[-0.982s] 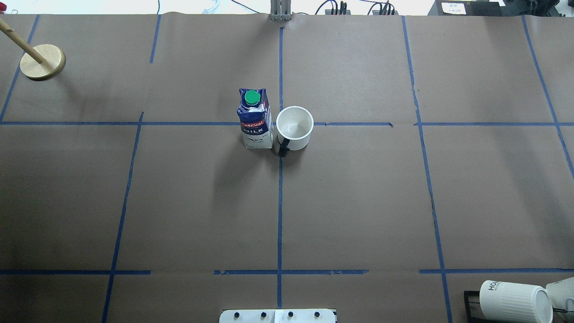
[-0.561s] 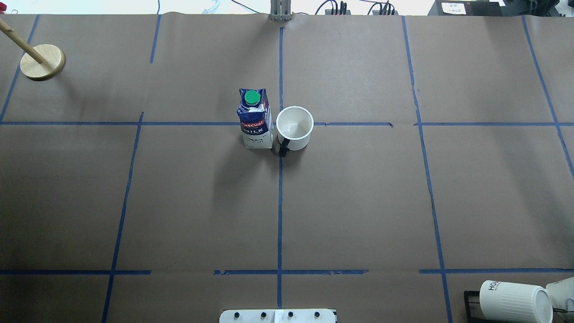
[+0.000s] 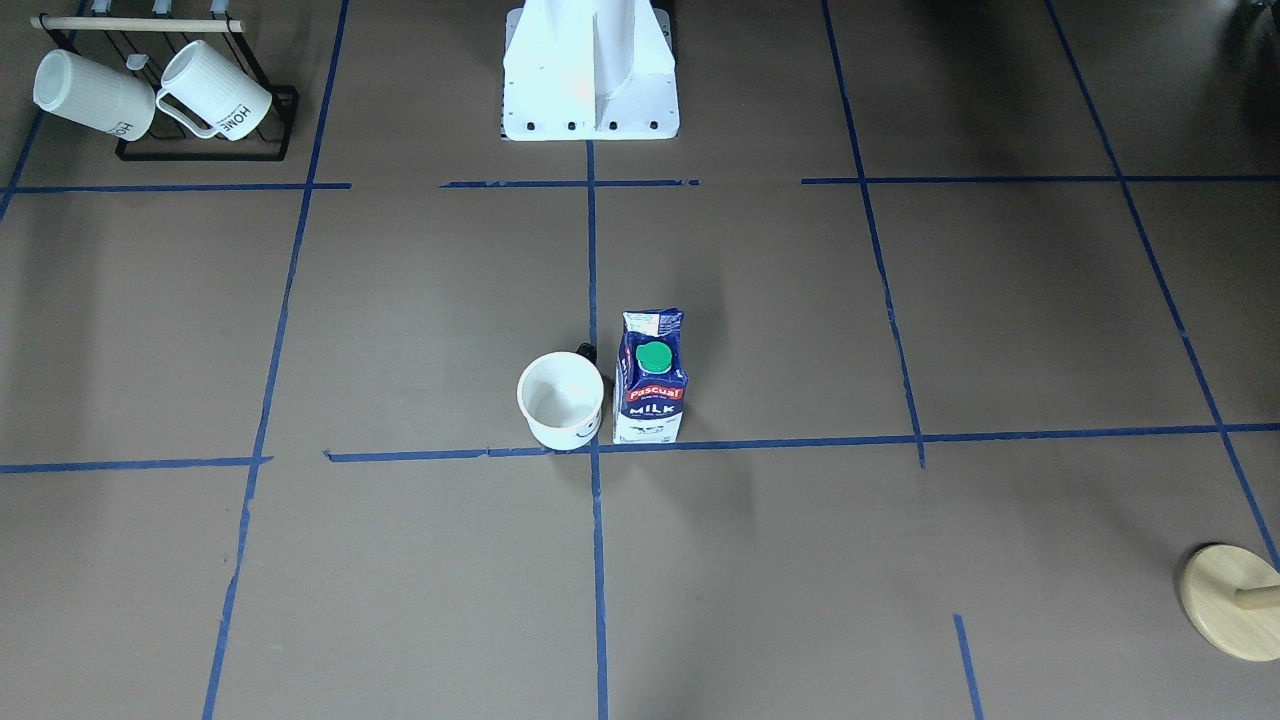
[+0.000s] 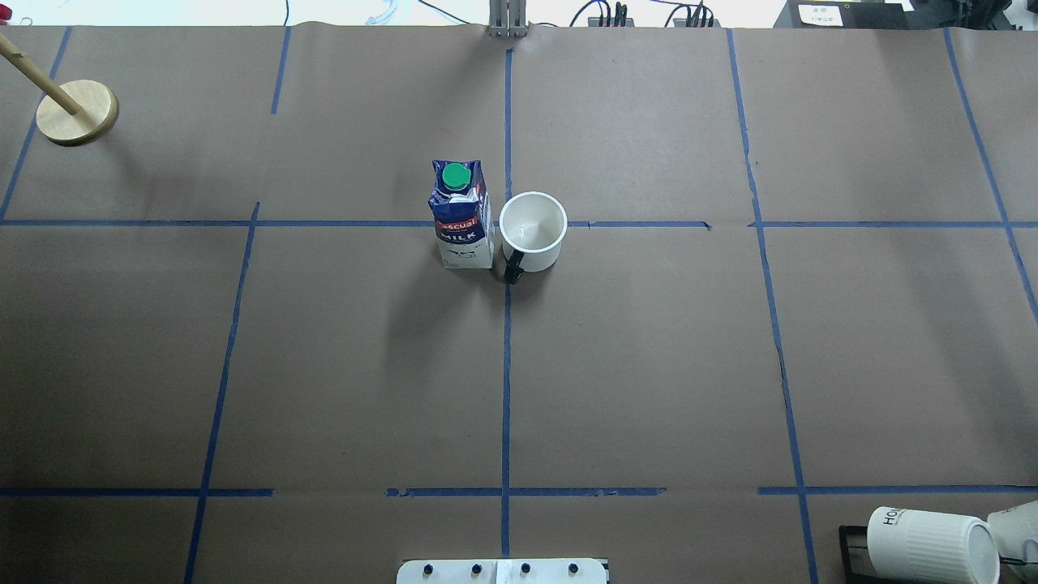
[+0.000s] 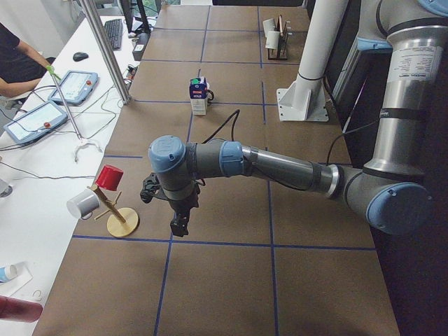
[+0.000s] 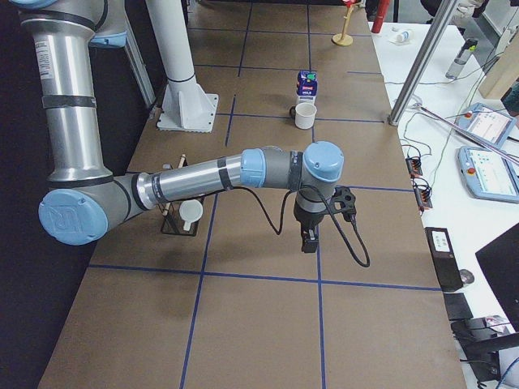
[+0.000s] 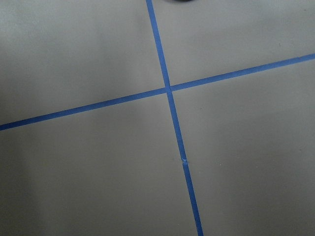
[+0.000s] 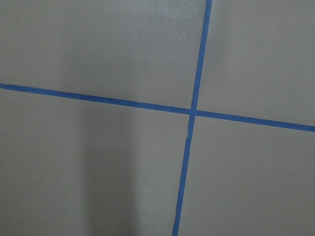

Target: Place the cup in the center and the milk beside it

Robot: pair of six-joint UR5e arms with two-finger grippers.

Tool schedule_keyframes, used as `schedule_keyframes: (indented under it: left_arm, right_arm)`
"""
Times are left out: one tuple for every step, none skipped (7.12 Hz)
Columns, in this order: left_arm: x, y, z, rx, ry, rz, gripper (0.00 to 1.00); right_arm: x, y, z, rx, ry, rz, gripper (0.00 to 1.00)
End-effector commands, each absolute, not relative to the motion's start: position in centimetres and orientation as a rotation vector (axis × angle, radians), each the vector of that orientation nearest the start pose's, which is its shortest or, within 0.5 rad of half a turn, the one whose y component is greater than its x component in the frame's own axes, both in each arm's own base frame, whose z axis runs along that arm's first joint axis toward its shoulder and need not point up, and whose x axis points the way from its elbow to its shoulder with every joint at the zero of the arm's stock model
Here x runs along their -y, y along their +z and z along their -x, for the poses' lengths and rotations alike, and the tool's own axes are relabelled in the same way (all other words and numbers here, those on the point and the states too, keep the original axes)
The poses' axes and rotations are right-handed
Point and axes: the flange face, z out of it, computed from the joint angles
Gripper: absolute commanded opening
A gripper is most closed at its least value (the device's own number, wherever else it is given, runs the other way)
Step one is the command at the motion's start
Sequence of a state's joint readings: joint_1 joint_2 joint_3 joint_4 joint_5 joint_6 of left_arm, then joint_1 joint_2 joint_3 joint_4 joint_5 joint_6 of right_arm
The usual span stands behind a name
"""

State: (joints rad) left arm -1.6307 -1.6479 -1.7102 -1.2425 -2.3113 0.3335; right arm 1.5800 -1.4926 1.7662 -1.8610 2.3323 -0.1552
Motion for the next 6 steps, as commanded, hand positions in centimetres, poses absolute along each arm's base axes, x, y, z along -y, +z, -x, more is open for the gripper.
schedule_keyframes:
  left_arm:
    - [50.1, 58.4, 9.7, -0.743, 0.222, -0.044, 1.0]
    - [50.0, 58.3, 9.7, -0.741, 0.227, -0.048, 1.0]
    - [50.0, 58.3, 9.6, -0.743, 0.228, -0.045, 1.0]
    - [50.1, 58.7, 9.6, -0.743, 0.228, -0.038, 1.0]
    - [50.1, 59.1, 9.6, -0.744, 0.225, -0.03, 1.0]
    - [50.1, 59.1, 9.6, -0.744, 0.227, -0.032, 1.0]
  right_arm:
    - [50.9, 55.2, -5.9, 0.777, -0.15, -0.044, 1.0]
    - [51.1, 55.1, -5.2, 0.778, -0.164, -0.04, 1.0]
    - [51.0, 55.3, -4.7, 0.783, -0.169, -0.032, 1.0]
    - [51.2, 55.2, -4.6, 0.787, -0.171, -0.031, 1.0]
    - [51.2, 55.6, -4.2, 0.79, -0.175, -0.021, 1.0]
    - [51.6, 55.5, -3.7, 0.79, -0.185, -0.02, 1.0]
